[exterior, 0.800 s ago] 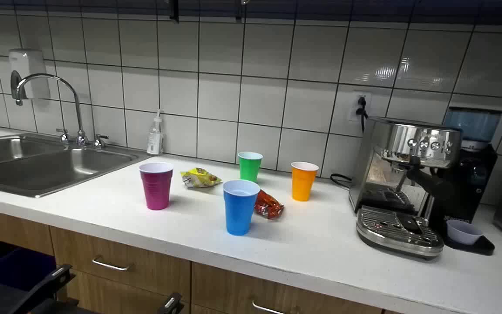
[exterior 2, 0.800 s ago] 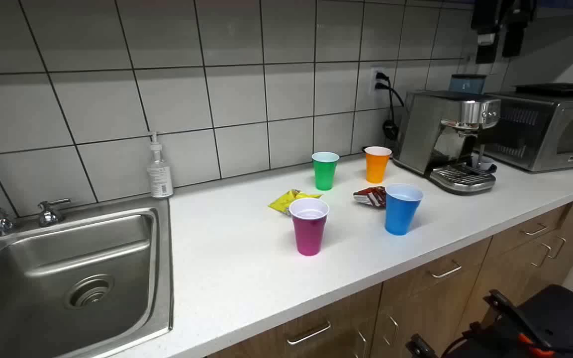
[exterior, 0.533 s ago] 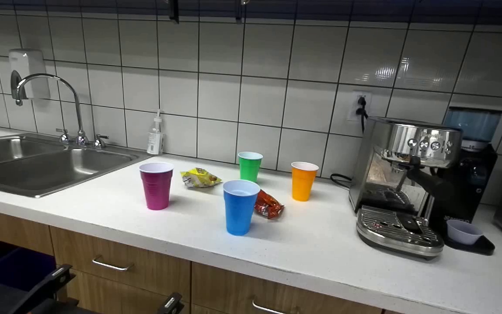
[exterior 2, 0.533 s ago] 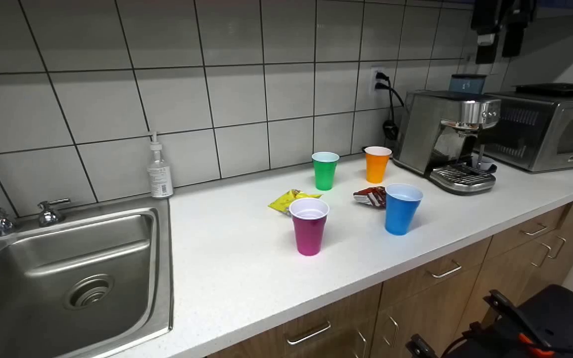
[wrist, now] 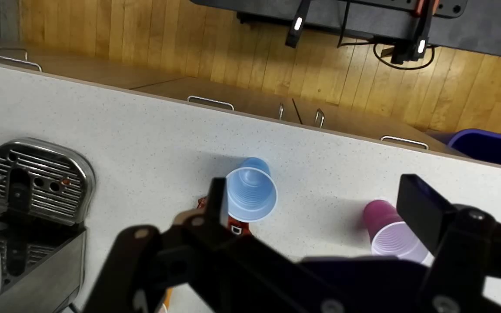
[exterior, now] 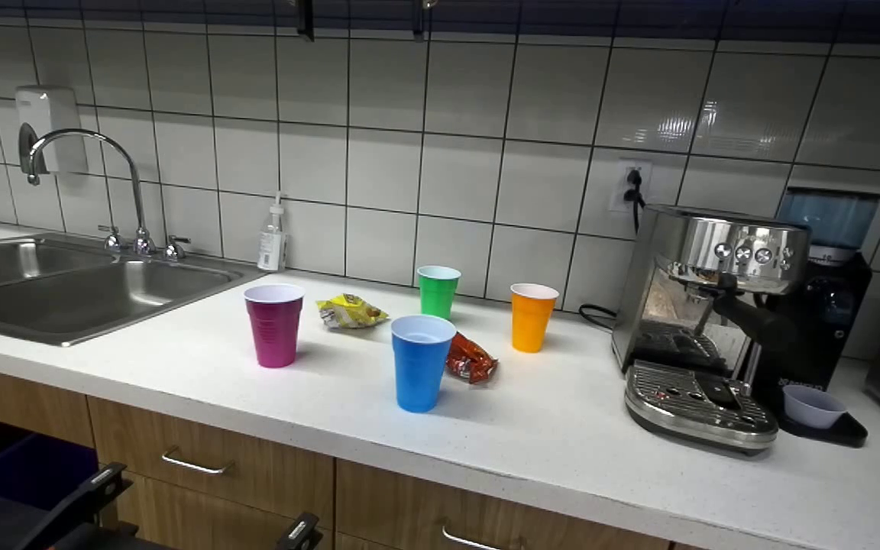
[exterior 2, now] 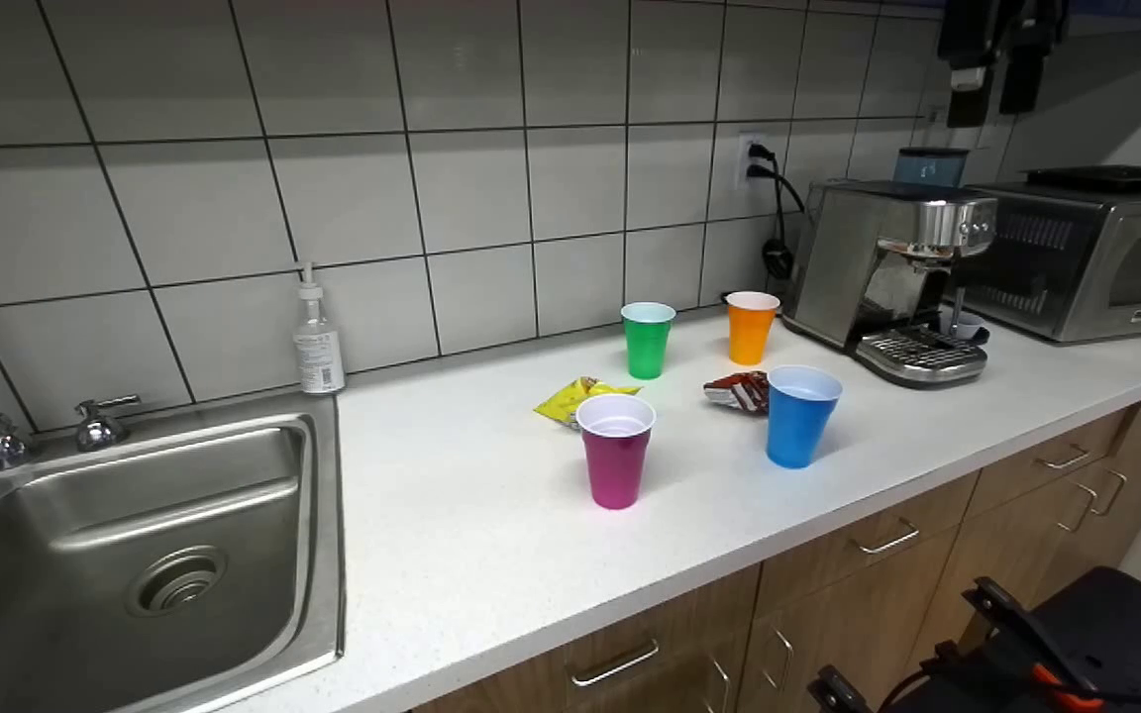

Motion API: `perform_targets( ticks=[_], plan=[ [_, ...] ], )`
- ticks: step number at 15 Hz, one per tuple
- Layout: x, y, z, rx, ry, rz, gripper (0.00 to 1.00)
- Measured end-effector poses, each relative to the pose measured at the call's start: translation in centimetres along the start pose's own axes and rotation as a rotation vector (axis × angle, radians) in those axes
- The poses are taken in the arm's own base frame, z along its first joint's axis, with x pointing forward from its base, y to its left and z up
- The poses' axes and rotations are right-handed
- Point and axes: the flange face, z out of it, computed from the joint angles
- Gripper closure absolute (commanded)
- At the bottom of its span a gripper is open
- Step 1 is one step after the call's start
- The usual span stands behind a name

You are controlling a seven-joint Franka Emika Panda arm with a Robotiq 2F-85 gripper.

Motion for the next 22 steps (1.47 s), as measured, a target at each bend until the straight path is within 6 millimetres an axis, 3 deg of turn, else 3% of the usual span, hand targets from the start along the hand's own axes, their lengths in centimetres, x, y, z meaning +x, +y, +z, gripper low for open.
perform_targets(
  ticks=[11,22],
  plan=[
    [0.3,-0.1,0.6,-0.003,0.009,0.010,0.00],
    [2.0,-1.9,6.0,-0.027,0.069,0.024,0.00]
  ],
)
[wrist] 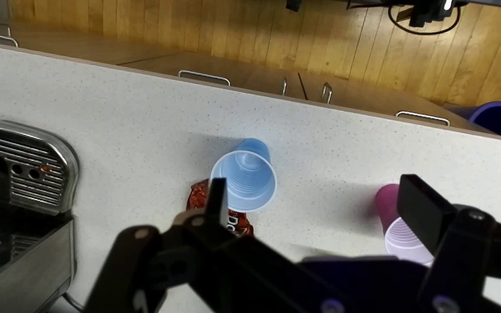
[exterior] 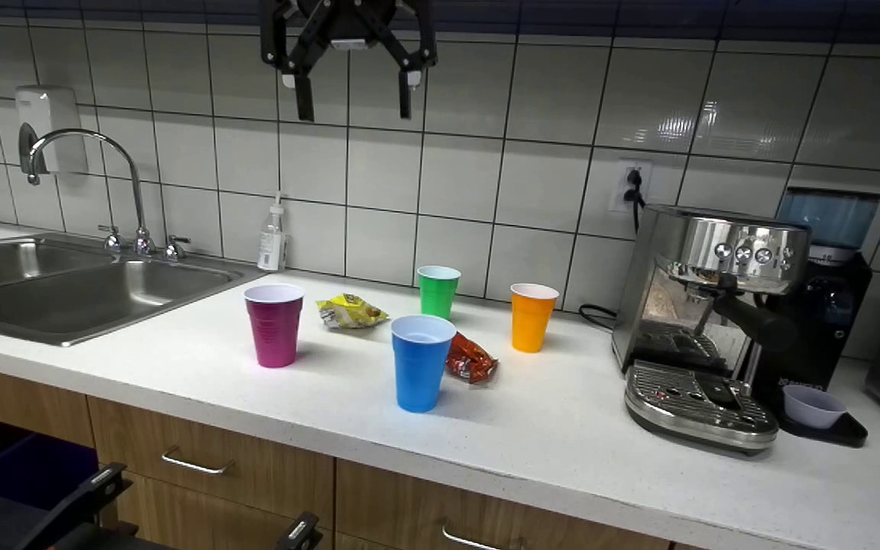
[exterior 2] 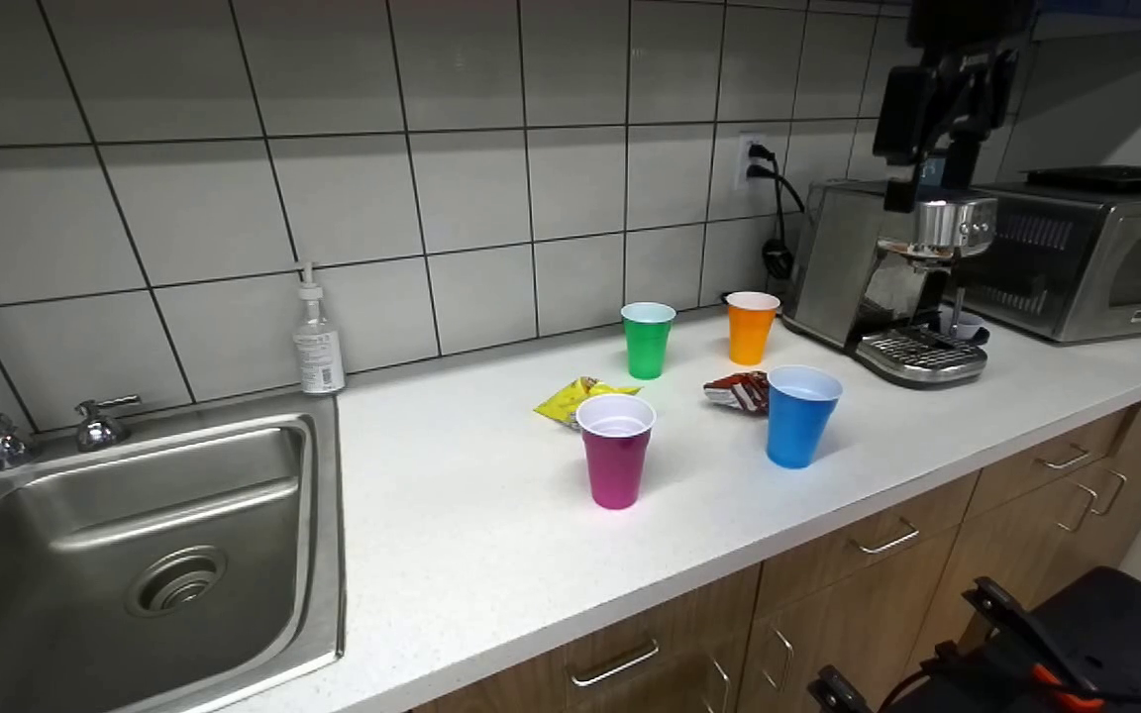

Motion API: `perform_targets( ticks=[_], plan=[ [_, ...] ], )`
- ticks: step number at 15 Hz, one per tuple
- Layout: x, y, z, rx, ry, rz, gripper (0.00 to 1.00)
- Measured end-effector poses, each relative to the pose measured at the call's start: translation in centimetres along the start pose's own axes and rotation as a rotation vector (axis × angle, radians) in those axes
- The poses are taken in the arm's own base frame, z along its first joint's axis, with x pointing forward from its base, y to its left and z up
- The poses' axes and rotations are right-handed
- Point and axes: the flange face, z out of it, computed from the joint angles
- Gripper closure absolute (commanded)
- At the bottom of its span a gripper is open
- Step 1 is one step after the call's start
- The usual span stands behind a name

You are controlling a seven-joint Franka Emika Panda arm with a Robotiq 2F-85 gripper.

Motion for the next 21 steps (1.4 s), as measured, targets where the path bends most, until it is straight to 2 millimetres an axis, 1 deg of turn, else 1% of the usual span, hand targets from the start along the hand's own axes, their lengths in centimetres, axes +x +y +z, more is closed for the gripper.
perform_targets(
  ticks=[6,11,15,21],
  plan=[
    [0.8,-0.7,3.3,0.002,0.001,0.010,0.00],
    [2.4,-0.8,6.0,0.003,-0.016,0.013,0.00],
    [4.3,-0.9,8.6,0.003,-0.031,0.001,0.00],
    [8.0,-0.7,11.8,-0.004,-0.048,-0.017,0.00]
  ],
)
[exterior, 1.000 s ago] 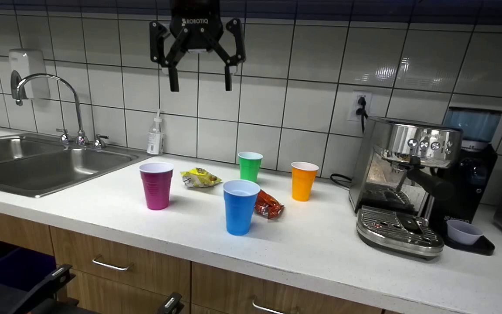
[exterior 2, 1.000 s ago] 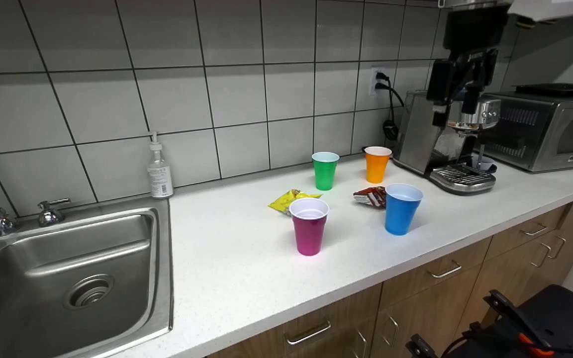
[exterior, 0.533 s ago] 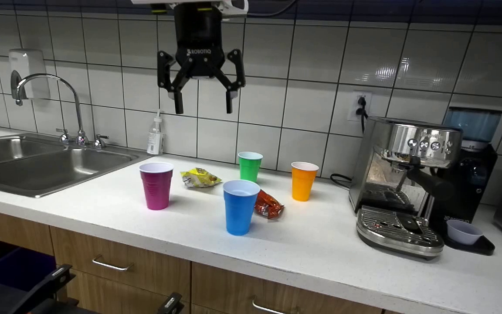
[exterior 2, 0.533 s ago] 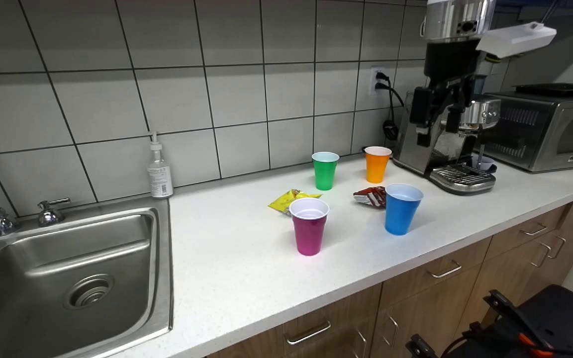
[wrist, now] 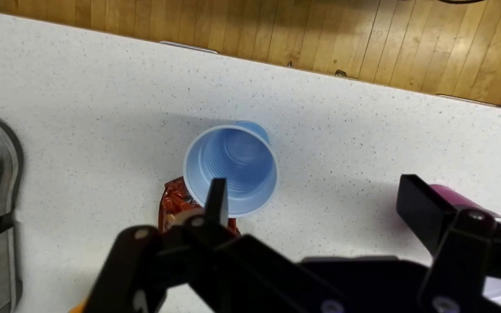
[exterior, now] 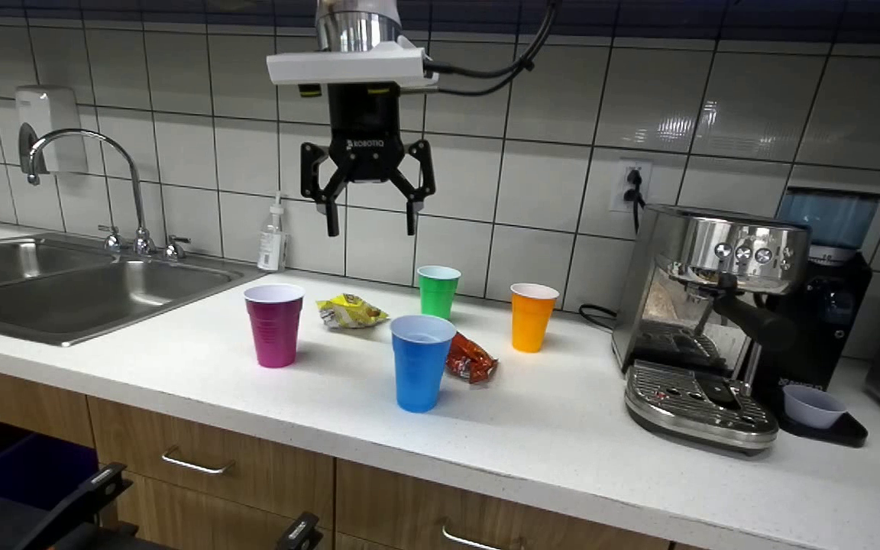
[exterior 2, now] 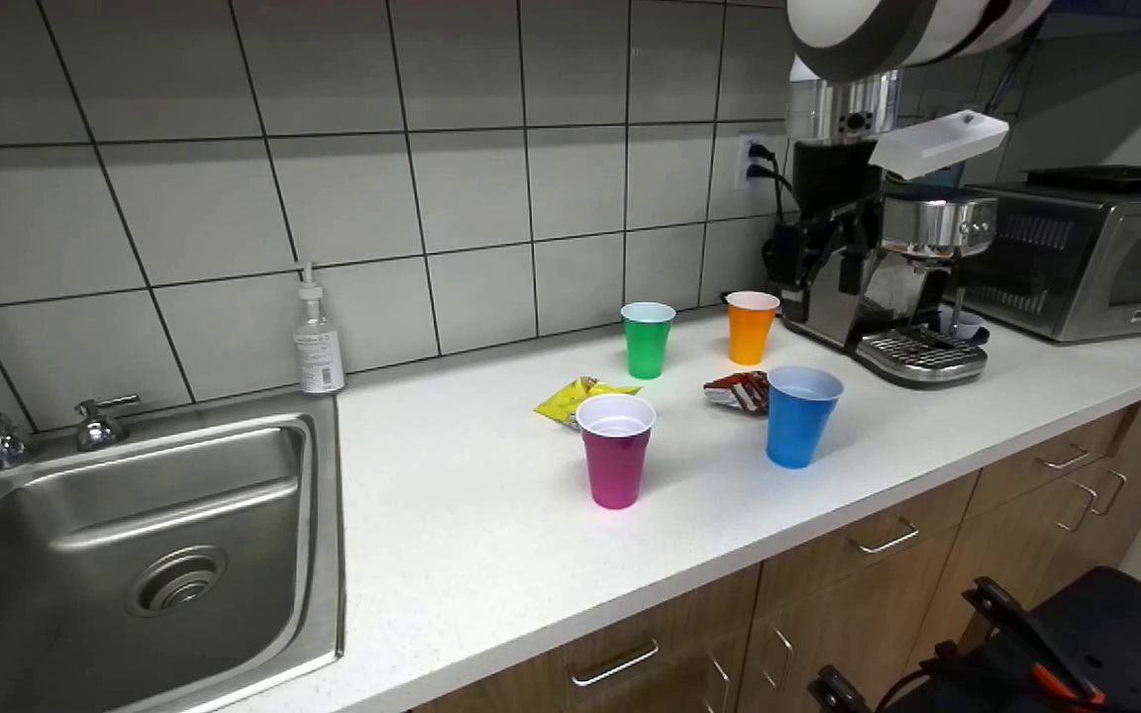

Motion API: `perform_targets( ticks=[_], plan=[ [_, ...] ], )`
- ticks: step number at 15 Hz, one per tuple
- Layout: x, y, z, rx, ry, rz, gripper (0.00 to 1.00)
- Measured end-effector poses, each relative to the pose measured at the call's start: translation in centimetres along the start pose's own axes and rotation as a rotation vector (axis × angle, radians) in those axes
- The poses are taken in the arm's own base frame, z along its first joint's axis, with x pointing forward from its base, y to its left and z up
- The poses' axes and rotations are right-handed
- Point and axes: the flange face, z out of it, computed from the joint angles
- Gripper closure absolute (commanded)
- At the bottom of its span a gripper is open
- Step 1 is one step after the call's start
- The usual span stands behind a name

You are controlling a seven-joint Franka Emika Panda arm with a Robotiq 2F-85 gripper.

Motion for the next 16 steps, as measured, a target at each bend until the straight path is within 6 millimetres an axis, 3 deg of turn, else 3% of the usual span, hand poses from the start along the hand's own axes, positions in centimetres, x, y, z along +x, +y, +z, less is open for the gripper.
perform_targets(
  ticks=[7,16],
  plan=[
    [4.6,-0.9,2.6,-0.014,-0.001,0.032,0.00],
    [10.5,0.3,5.0,-0.023,-0.015,0.055,0.00]
  ],
)
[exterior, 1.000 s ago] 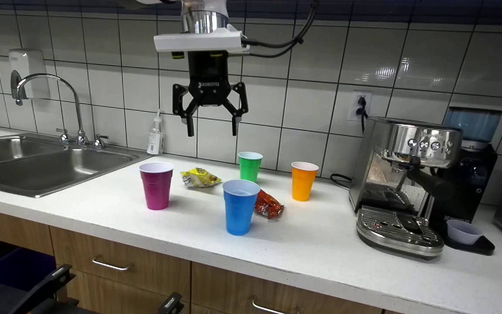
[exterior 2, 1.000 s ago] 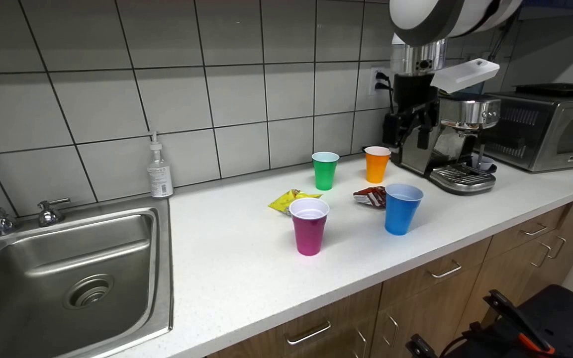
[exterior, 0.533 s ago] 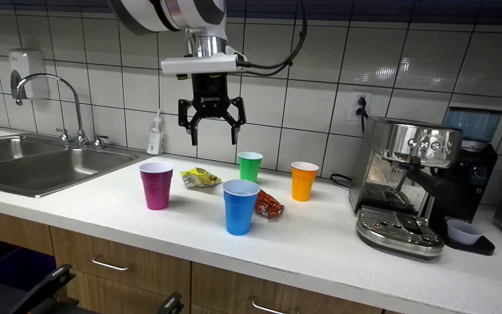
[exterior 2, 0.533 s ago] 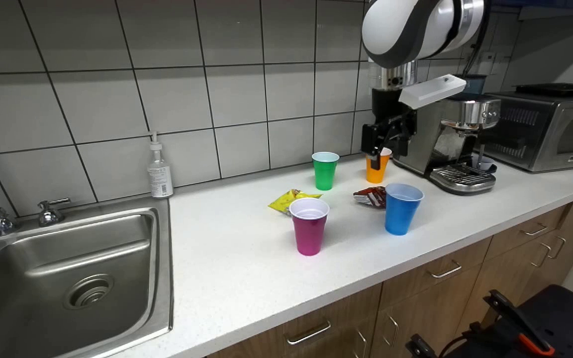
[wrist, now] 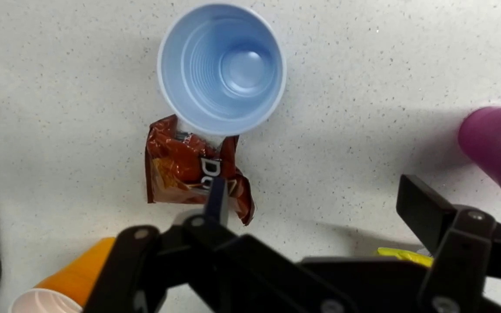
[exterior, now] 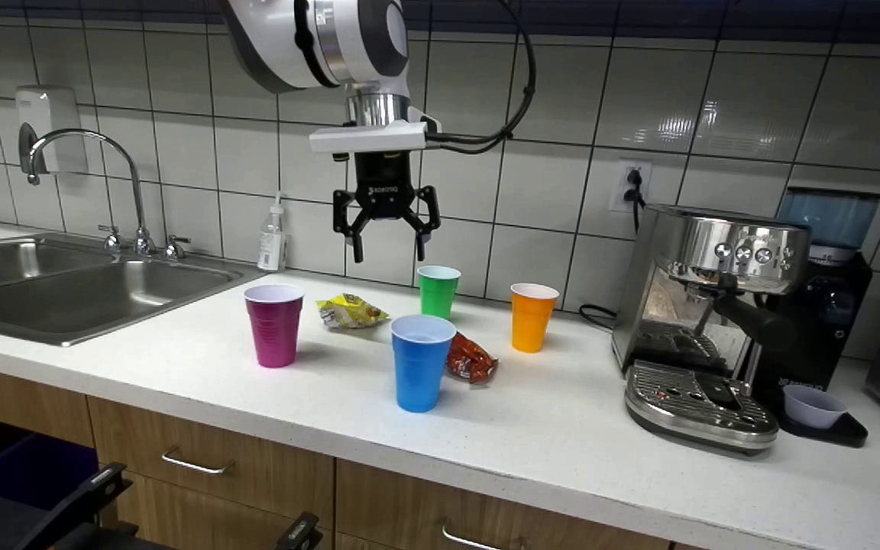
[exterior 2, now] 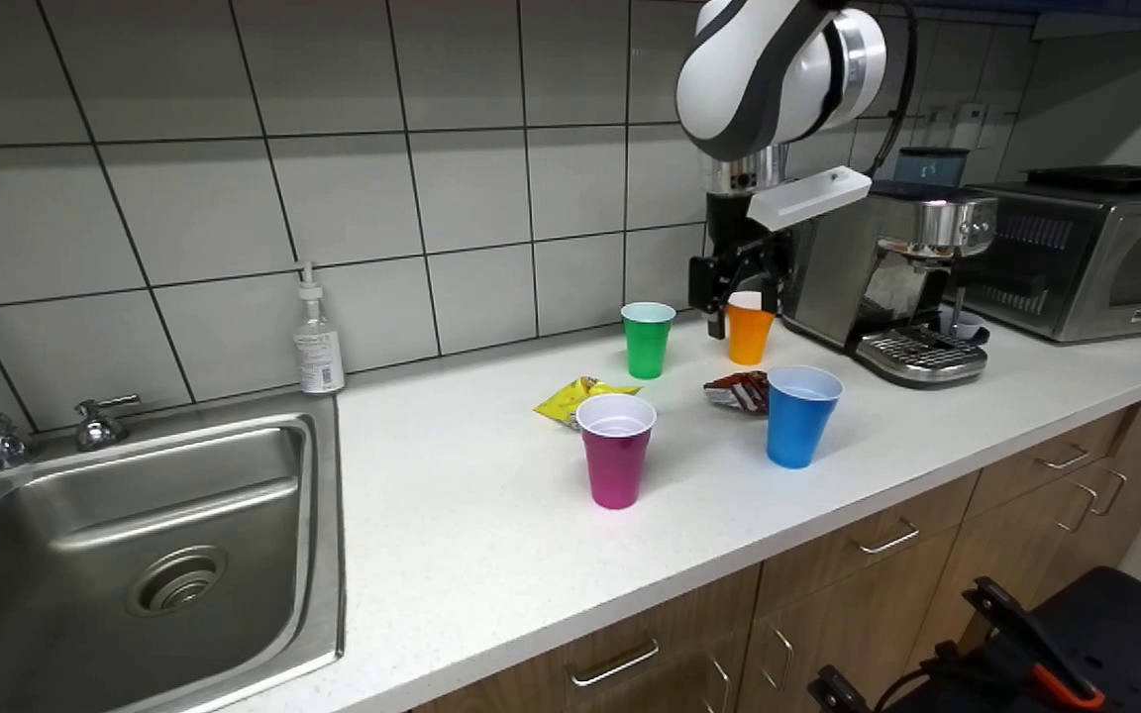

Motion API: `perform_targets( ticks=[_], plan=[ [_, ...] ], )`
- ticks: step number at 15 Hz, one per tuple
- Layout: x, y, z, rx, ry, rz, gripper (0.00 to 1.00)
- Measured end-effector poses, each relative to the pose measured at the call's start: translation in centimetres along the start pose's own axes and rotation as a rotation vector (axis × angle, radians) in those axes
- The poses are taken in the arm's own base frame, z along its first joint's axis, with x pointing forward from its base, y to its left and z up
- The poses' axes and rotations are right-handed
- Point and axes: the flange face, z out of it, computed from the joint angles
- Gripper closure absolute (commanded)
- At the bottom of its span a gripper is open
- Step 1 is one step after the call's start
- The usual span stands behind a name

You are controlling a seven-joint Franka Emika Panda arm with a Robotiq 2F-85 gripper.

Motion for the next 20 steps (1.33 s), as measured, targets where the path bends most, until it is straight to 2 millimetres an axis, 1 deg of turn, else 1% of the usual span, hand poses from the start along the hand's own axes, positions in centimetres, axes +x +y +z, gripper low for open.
perform_targets(
  ticks=[7,20],
  plan=[
    [4.9,0.5,0.9,-0.014,0.018,-0.007,0.00],
    [13.9,0.0,3.7,-0.034,0.059,0.001,0.00]
  ],
)
